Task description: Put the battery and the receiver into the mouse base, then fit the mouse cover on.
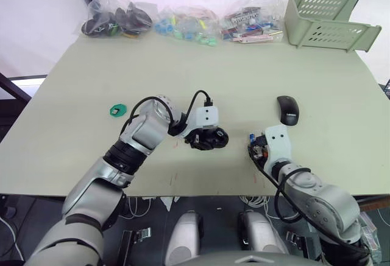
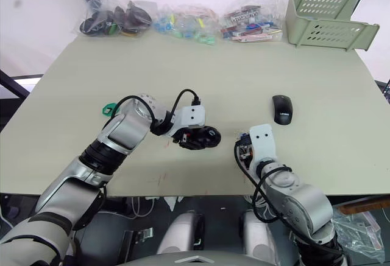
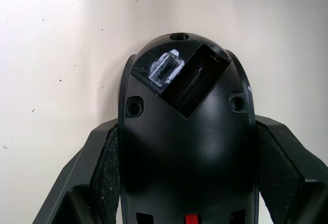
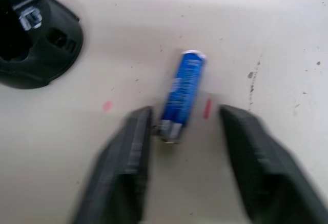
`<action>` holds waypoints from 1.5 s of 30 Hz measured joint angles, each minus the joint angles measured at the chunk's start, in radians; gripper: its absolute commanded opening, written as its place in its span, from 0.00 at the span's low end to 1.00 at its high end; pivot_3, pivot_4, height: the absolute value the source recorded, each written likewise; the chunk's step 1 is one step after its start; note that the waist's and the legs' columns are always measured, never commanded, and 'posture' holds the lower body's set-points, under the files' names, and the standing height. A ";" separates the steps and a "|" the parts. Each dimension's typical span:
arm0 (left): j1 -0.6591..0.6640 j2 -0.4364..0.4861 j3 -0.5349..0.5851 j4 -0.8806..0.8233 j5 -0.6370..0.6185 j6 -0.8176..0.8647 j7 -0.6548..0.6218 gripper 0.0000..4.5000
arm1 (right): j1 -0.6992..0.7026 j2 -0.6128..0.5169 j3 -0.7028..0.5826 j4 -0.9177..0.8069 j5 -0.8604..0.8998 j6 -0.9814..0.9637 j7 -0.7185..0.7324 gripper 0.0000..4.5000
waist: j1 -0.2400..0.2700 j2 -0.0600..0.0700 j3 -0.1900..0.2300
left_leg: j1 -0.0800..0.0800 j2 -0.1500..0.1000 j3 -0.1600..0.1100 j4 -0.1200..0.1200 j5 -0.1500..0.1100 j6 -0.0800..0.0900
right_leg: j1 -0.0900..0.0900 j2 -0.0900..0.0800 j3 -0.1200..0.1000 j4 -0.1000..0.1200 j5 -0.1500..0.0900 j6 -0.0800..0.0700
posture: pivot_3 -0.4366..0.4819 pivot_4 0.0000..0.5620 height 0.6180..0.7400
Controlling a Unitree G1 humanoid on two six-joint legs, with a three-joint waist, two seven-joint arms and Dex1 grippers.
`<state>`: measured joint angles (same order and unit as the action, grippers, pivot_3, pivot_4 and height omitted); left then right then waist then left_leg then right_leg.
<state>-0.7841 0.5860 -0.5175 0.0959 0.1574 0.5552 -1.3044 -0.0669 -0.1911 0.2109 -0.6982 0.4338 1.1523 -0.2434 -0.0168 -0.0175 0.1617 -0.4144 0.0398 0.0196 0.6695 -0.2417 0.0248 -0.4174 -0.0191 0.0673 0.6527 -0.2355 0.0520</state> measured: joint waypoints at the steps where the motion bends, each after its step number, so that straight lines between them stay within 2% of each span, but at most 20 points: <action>1: 0.000 0.000 0.000 0.000 0.000 0.000 0.000 0.65 | 0.002 0.004 0.010 -0.005 -0.015 0.000 0.001 0.07 | 0.000 0.000 0.000 | 0.000 0.000 0.000 0.000 0.000 0.000 | 0.000 0.000 0.000 0.000 0.000 0.000 | 0.48 0.27 1.00; 2: 0.000 0.000 0.000 0.000 0.000 0.000 0.000 0.65 | 0.002 0.004 0.011 -0.005 -0.017 0.001 0.001 0.03 | 0.000 0.000 0.000 | 0.000 0.000 0.000 0.000 0.000 0.000 | 0.000 0.000 0.000 0.000 0.000 0.000 | 0.48 0.27 1.00; 10: -0.001 0.000 -0.001 0.001 0.000 -0.004 0.001 0.65 | -0.015 0.003 0.001 -0.026 -0.026 0.028 0.085 0.03 | 0.000 0.000 0.000 | 0.000 0.000 0.000 0.000 0.000 0.000 | 0.000 0.000 0.000 0.000 0.000 0.000 | 0.48 0.27 1.00; 11: -0.001 0.001 0.000 0.002 0.000 -0.005 0.001 0.65 | -0.030 0.018 -0.024 -0.032 0.005 0.055 0.109 0.03 | 0.000 0.000 0.000 | 0.000 0.000 0.000 0.000 0.000 0.000 | 0.000 0.000 0.000 0.000 0.000 0.000 | 0.48 0.27 1.00; 13: -0.004 0.000 -0.003 0.007 0.007 -0.016 0.002 0.65 | -0.167 0.052 -0.132 -0.043 0.129 0.216 0.210 0.03 | 0.000 0.000 0.000 | 0.000 0.000 0.000 0.001 0.000 0.000 | 0.000 0.000 0.000 0.002 0.000 0.000 | 0.48 0.27 1.00; 16: -0.005 -0.005 -0.003 0.013 0.007 -0.024 0.003 0.65 | -0.325 0.104 -0.285 -0.026 0.200 0.386 0.270 0.03 | 0.004 0.000 0.000 | 0.000 0.000 -0.002 0.001 0.000 0.000 | 0.000 0.000 -0.002 0.003 0.000 0.000 | 0.48 0.27 1.00; 20: -0.008 -0.007 -0.003 0.015 0.007 -0.030 -0.003 0.65 | -0.405 0.083 -0.367 0.071 0.311 0.455 0.295 0.03 | 0.003 0.000 0.000 | 0.000 0.000 -0.001 0.000 0.000 0.000 | 0.000 0.000 -0.001 0.002 0.001 -0.002 | 0.48 0.27 1.00; 23: -0.009 -0.010 -0.002 0.023 0.008 -0.038 0.001 0.65 | -0.490 -0.042 -0.339 0.272 0.504 0.456 0.256 0.03 | 0.001 0.001 0.000 | 0.000 -0.001 0.001 0.001 0.000 0.000 | 0.000 -0.002 0.000 0.002 0.002 -0.004 | 0.48 0.27 1.00; 30: -0.013 -0.015 -0.003 0.031 0.008 -0.043 -0.001 0.65 | -0.623 -0.105 -0.306 0.536 0.832 0.456 0.082 0.03 | 0.003 0.001 0.000 | 0.000 -0.001 0.000 0.001 0.000 0.000 | 0.000 -0.002 -0.001 0.002 0.002 -0.004 | 0.48 0.27 1.00; 39: -0.019 -0.026 -0.003 0.039 0.017 -0.052 -0.001 0.65 | -0.687 -0.177 -0.208 0.718 1.073 0.456 -0.093 0.03 | 0.002 0.001 0.000 | -0.001 -0.001 0.000 0.000 0.000 0.000 | 0.001 -0.002 -0.001 0.001 0.002 -0.004 | 0.48 0.27 1.00; 45: -0.027 -0.038 -0.004 0.056 0.021 -0.068 -0.001 0.65 | -0.748 -0.203 -0.152 0.822 1.109 0.456 -0.141 0.03 | 0.002 0.001 0.000 | -0.001 -0.001 0.000 0.000 0.000 0.000 | 0.001 -0.002 -0.001 0.000 0.002 -0.003 | 0.48 0.27 1.00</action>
<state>-0.8108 0.5478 -0.5210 0.1518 0.1779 0.4873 -1.3054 -0.8153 -0.3942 0.0591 0.1240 1.5431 1.6082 -0.3844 -0.0148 -0.0169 0.1621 -0.4153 0.0383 0.0195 0.6698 -0.2416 0.0250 -0.4169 -0.0215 0.0667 0.6530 -0.2332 0.0485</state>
